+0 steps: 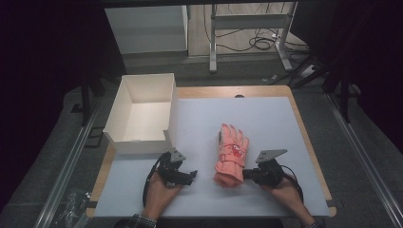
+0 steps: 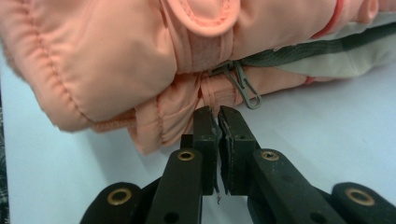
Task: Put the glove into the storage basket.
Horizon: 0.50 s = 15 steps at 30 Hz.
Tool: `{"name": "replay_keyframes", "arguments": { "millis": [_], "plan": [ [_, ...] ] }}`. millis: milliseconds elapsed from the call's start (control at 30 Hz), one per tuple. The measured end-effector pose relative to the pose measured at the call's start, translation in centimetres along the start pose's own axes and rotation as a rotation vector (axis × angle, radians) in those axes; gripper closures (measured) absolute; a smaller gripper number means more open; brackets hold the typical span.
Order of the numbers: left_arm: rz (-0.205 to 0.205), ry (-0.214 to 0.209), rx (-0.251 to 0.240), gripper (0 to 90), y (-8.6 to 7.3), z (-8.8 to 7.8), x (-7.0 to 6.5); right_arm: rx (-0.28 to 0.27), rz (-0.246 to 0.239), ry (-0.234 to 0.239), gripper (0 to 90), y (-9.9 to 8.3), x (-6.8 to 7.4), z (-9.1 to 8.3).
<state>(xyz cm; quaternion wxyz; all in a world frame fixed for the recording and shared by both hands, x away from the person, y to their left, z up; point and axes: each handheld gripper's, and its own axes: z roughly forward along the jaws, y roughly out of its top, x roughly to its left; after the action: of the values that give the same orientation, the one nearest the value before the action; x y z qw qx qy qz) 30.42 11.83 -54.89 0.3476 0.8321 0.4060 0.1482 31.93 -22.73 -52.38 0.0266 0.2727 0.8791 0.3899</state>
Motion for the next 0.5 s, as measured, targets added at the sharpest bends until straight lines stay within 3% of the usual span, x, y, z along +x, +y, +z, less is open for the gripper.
{"name": "replay_keyframes", "arguments": {
  "millis": [167,500],
  "plan": [
    [-0.001,0.0,-0.001,7.0,0.0,0.0,0.0,0.005,0.016,0.021,83.0,0.1,0.3,0.9],
    [-0.001,0.0,-0.001,7.0,0.0,0.0,0.0,-0.004,0.0,0.036,82.1,1.1,1.1,2.4]
  ]
}}
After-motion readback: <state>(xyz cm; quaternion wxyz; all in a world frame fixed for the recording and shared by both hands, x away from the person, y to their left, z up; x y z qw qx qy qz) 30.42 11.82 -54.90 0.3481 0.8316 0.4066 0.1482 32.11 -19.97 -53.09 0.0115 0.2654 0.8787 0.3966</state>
